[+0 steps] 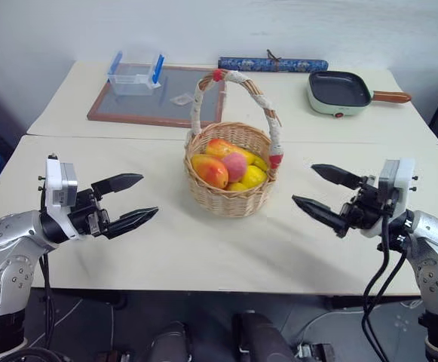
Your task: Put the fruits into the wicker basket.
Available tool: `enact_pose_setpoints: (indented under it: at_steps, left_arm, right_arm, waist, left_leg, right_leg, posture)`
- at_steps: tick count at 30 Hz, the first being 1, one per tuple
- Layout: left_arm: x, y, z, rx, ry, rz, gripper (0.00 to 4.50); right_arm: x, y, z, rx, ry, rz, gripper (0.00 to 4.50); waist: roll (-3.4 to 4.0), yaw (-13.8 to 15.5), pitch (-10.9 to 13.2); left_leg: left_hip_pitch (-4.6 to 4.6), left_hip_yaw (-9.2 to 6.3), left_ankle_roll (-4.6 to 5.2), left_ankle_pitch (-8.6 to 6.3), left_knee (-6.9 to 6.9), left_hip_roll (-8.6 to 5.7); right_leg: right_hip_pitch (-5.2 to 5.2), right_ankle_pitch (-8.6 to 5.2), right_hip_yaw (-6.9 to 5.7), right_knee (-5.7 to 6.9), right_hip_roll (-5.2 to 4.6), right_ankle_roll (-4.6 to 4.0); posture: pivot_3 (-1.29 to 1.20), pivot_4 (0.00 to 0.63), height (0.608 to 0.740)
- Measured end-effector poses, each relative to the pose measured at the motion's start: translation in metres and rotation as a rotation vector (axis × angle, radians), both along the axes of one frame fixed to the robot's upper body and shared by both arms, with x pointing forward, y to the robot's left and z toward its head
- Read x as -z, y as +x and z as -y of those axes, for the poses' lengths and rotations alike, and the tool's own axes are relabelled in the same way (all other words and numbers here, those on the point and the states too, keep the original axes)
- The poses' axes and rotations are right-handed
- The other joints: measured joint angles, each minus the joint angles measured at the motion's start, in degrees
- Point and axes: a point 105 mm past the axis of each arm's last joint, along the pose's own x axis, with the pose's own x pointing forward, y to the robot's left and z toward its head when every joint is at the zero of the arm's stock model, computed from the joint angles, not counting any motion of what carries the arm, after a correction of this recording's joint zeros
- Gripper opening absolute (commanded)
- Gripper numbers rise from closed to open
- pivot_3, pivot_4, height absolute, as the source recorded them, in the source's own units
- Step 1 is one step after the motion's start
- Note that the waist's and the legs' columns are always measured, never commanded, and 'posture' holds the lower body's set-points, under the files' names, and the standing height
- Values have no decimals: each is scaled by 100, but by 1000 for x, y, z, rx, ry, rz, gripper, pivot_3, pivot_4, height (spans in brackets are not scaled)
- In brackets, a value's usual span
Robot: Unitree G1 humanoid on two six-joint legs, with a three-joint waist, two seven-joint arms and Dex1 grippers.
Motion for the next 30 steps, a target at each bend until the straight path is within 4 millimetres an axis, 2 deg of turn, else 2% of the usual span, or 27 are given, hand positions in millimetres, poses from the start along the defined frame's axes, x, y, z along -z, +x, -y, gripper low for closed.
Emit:
enact_pose_setpoints:
  at_steps: [5, 8, 9, 12, 14, 20, 24, 30]
  left_arm:
    - [-6, 2, 7, 29, 2, 14, 4500]
    - [-7, 2, 17, 71, 4, 12, 4500]
    - [-7, 1, 18, 80, 2, 14, 4500]
    - [-8, 1, 19, 84, 0, 11, 4500]
    - [-8, 1, 19, 83, -1, 12, 4500]
    - [-18, 7, 20, 98, -10, 46, 4500]
    - [-14, 13, 24, 126, -23, 34, 4500]
    - [-11, 26, 34, 187, -36, 29, 4500]
  right_arm:
    - [-9, 23, -30, -68, 34, 34, 4485]
    - [-17, 40, -54, -98, 90, 47, 3885]
    - [-20, 45, -59, -101, 102, 50, 3520]
    - [-21, 50, -64, -111, 92, 44, 2570]
    - [-18, 50, -65, -125, 79, 32, 2279]
    - [-24, 43, -34, -128, 39, 10, 252]
    - [-22, 27, 1, -15, 95, -5, 158]
    - [-27, -2, 65, 311, 151, 49, 158]
  waist:
    - [0, 2, 0]
    - [0, 13, 0]
    - [0, 18, 0]
    - [0, 39, 0]
    - [0, 47, 0]
    - [0, 58, 1]
    - [0, 126, 1]
    - [0, 188, 1]
  left_leg:
    - [-4, -4, -45, 19, -3, 8]
    - [-11, -3, -46, 20, -1, 6]
    - [-13, -4, -45, 19, 0, 7]
    - [-14, -8, -43, 18, 1, 6]
    - [-20, -12, -40, 15, 0, 5]
    - [-21, -12, -39, 16, 0, 5]
    - [-23, -13, -40, 15, -3, 4]
    - [-26, -6, -38, 17, 1, 2]
  right_leg:
    - [-8, -1, -1, 3, 12, -1]
    - [-13, -1, -1, 2, 9, -1]
    - [-14, -1, -1, 2, 8, -1]
    - [-13, 0, -5, 2, 5, 0]
    - [-15, 1, -7, -1, 3, 2]
    - [-14, 1, -8, -3, 4, 2]
    - [-14, 1, -7, -7, 5, 3]
    - [-12, 1, -2, -18, 8, 3]
  posture:
    - [0, 150, 740]
    - [0, 150, 740]
    - [0, 150, 740]
    - [0, 150, 740]
    - [0, 150, 740]
    - [0, 150, 740]
    - [0, 150, 740]
    - [0, 150, 740]
